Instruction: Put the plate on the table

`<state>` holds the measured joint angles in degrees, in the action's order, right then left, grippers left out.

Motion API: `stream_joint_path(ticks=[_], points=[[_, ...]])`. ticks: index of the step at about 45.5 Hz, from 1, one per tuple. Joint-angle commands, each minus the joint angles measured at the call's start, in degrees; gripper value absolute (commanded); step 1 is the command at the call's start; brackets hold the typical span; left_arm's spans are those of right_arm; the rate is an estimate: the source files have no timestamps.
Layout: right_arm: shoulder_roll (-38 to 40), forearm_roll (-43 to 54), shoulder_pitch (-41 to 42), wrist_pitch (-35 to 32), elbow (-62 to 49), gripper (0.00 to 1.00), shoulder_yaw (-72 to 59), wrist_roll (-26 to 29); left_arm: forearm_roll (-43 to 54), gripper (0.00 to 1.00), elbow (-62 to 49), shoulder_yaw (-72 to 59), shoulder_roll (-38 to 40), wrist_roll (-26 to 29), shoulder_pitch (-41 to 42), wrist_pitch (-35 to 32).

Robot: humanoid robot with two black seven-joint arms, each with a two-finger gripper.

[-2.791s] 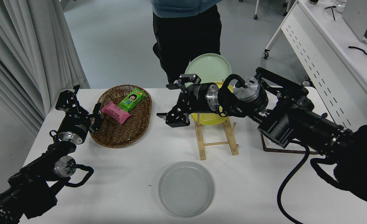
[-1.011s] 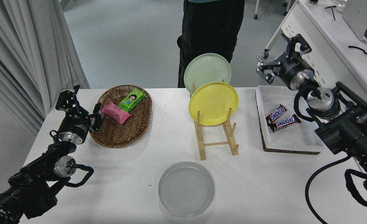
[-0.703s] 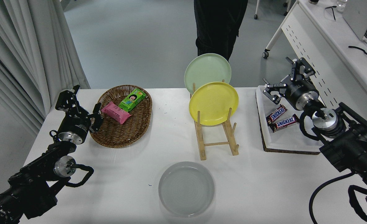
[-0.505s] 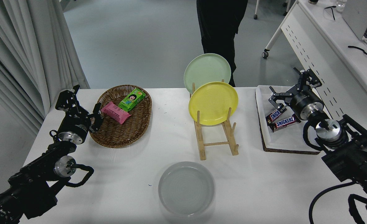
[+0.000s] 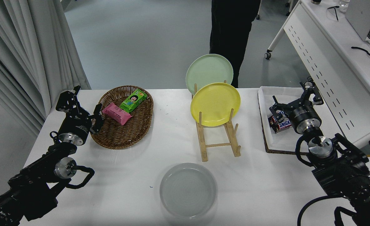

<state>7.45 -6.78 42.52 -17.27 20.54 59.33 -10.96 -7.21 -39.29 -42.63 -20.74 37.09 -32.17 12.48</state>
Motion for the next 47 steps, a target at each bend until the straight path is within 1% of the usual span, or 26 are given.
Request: stream_joint_path(ticks=[1,5,10,15,47], points=[[-0.6,-0.2,0.1,-0.6,-0.4,1.0,-0.3,-0.5,0.0,1.0,0.0,0.0,0.0,0.0,0.0,0.0],[0.2,-0.2,-0.4,-1.7,0.0,1.0,-1.1,-0.3,0.0,1.0,0.0,0.0,0.0,0.0,0.0,0.0],[1.2,0.2,-0.6,-6.2,0.0,1.0,-3.1,-0.1,0.0,1.0,0.0,0.0,0.0,0.0,0.0,0.0],[1.1,0.2,-1.1,-7.5,0.1,1.0,-6.4,-0.1,0.0,1.0,0.0,0.0,0.0,0.0,0.0,0.0],[1.3,0.1,0.1,-7.7,-0.1,1.0,-7.1,-0.2,0.0,1.0,0.0,0.0,0.0,0.0,0.0,0.0]])
